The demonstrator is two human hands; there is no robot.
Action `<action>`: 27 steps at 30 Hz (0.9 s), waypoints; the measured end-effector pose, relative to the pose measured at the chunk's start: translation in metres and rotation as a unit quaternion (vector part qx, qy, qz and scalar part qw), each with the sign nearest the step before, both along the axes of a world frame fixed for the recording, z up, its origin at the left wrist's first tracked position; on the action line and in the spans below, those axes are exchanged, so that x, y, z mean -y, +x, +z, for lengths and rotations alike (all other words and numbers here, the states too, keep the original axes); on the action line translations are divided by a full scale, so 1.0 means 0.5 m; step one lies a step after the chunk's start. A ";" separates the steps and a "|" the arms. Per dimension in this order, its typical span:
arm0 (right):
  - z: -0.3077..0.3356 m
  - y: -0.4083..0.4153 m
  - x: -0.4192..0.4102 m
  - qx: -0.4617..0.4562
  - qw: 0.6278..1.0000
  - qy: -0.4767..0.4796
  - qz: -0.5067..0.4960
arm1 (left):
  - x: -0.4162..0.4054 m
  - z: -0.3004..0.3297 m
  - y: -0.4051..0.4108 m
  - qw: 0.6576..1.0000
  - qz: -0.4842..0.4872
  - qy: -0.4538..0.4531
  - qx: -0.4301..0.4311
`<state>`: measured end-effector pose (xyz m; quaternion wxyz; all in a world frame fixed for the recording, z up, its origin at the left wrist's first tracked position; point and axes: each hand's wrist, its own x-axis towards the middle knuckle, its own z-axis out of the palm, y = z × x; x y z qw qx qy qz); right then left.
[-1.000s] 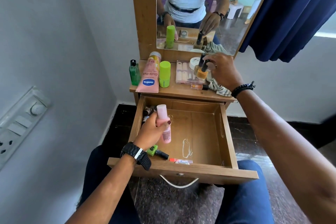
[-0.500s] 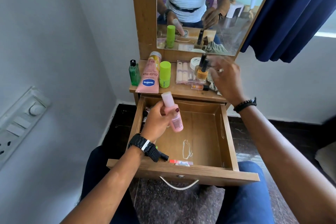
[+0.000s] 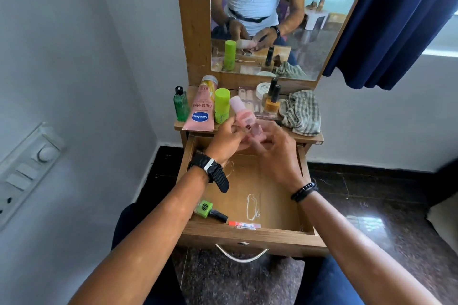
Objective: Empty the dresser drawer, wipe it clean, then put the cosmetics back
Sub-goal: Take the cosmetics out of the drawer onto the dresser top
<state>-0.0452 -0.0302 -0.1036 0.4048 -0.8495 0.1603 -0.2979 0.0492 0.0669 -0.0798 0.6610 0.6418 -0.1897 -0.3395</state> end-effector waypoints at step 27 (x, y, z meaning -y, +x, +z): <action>0.009 0.143 0.029 -0.032 0.977 0.007 -0.211 | -0.018 -0.080 0.007 0.980 -0.007 0.131 0.150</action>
